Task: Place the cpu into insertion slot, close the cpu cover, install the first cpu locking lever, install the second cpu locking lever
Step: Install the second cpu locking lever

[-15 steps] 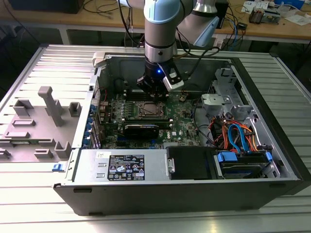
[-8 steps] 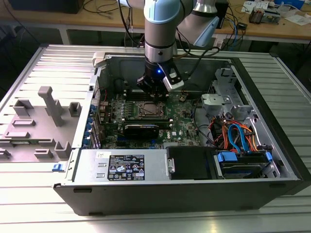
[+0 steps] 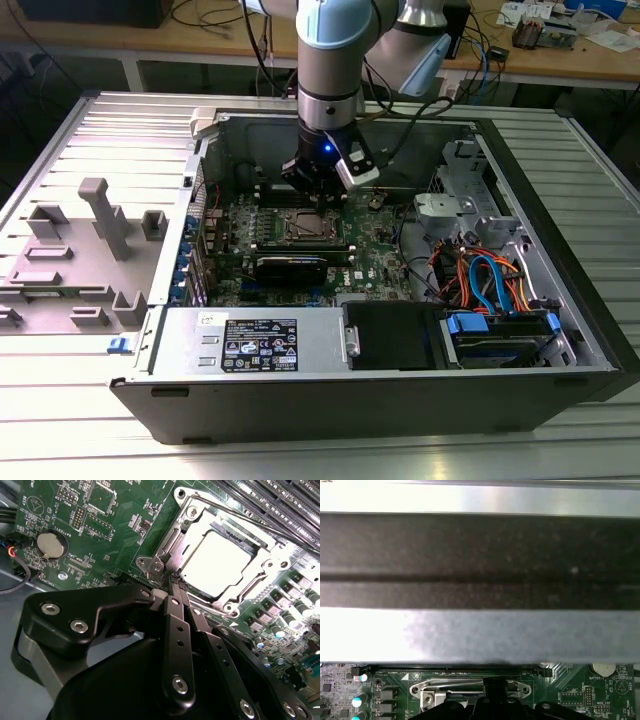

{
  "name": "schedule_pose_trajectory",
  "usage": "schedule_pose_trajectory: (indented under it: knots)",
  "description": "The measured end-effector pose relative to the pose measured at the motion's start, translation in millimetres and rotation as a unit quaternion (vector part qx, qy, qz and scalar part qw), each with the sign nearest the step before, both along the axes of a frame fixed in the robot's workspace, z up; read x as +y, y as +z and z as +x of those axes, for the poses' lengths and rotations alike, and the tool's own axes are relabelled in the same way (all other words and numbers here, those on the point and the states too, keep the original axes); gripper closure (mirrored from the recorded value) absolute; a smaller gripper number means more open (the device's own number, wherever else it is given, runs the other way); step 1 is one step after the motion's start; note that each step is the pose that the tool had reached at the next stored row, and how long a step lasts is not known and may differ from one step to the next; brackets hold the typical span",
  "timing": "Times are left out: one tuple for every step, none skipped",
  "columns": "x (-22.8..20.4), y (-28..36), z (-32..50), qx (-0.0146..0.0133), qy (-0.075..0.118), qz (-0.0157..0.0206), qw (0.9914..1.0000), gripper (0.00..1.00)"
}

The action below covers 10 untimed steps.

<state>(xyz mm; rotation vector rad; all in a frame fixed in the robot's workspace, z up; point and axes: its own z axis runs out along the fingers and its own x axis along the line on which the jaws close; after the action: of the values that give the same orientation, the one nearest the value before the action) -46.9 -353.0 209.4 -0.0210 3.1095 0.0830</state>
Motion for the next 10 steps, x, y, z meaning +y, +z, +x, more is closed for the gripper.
schedule_pose_trajectory:
  knots:
    - [-0.2, 0.1, 0.0, 0.0, 0.0, -0.0015, 1.0, 0.89]
    - [-0.4, 0.2, 0.0, 0.0001, 0.0, -0.0025, 1.0, 0.89]
    - [-0.9, 0.2, 0.0, 0.0001, 0.0, -0.0032, 0.99999, 0.89]
    - [-2.1, 0.2, 0.0, 0.0001, 0.0, -0.0038, 0.99999, 0.89]
    - [-3.1, 0.1, 0.0, 0.0001, 0.0, -0.0041, 0.99999, 0.89]
    - [-3.8, 0.1, -0.1, 0.0001, 0.0, -0.0043, 0.99999, 0.89]
    - [-3.8, 0.1, -0.1, 0.0001, 0.0, -0.0043, 0.99999, 0.89]
    - [-3.9, 0.1, -0.1, 0.0001, 0.0, -0.0043, 0.99999, 0.89]
    - [-3.9, 0.1, -0.1, 0.0001, 0.0, -0.0043, 0.99999, 0.89]
    - [-4.4, 0.1, -0.1, 0.0001, 0.0, -0.0043, 0.99999, 0.89]
